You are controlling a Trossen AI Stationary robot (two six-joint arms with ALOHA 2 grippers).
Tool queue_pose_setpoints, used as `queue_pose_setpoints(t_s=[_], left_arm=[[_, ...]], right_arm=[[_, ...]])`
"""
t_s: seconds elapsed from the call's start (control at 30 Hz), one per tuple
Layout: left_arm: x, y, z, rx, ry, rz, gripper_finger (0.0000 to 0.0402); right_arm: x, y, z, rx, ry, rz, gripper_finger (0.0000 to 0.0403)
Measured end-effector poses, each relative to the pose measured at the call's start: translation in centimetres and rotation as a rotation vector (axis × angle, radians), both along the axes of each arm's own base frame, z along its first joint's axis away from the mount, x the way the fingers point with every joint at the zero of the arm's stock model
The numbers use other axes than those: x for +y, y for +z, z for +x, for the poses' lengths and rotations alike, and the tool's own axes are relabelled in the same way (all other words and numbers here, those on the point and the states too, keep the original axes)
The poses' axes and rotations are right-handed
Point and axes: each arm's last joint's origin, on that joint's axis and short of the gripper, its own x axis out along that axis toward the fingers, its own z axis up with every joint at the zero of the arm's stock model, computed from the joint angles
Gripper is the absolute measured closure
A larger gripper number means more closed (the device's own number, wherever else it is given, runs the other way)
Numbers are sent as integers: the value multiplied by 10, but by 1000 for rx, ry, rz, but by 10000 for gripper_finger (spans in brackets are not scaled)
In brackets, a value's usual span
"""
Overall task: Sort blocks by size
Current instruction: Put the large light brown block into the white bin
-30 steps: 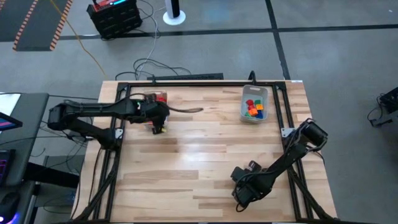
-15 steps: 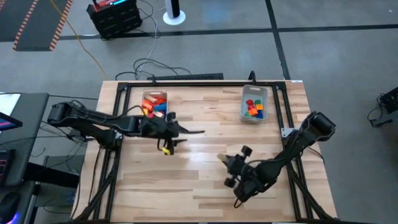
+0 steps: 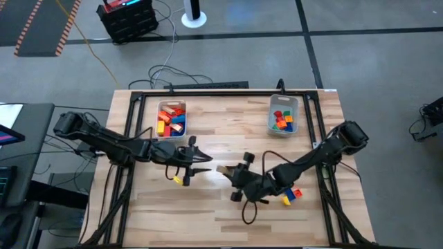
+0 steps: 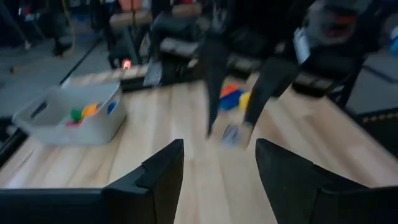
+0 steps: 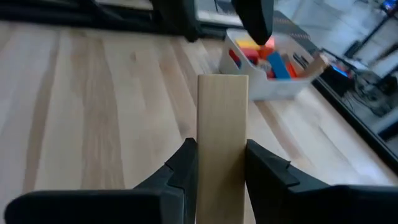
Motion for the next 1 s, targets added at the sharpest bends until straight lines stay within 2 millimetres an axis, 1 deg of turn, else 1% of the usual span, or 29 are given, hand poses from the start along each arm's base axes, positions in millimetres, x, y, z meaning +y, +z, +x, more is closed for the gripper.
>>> queue_pose_setpoints(t_s=[0.13, 0.27, 0.37, 0.43, 0.53, 0.67, 0.77, 0.83, 0.93, 0.97, 1.0], left_arm=[[-6, 7, 0, -70, -18, -25, 207], [-6, 9, 0, -88, -15, -49, 207], [-8, 3, 6, -83, -12, -50, 207], [-9, -6, 12, -68, -12, -46, 205], [-11, -14, 20, -73, 1, -7, 200], [-11, -14, 23, -116, 5, 59, 203], [-11, -11, 23, -145, 13, 84, 223], [-11, -10, 23, -150, 11, 95, 246], [-11, -11, 23, -143, 15, 110, 295], [-11, -11, 23, -138, 15, 117, 305], [-11, -12, 23, -133, 16, 123, 305]], right_arm=[[-8, 5, 8, -30, 30, -14, 276], [-14, 9, 14, -51, 65, -13, 275], [-16, 12, 17, -68, 101, -10, 275], [-16, 13, 18, -76, 105, -16, 275], [-16, 14, 18, -79, 115, -32, 275], [-16, 14, 18, -78, 115, -36, 274], [-16, 14, 18, -78, 117, -35, 274], [-16, 14, 18, -77, 114, -36, 270], [-16, 14, 18, -74, 116, -39, 262], [-15, 14, 18, -73, 118, -40, 259], [-15, 14, 18, -73, 119, -40, 256]])
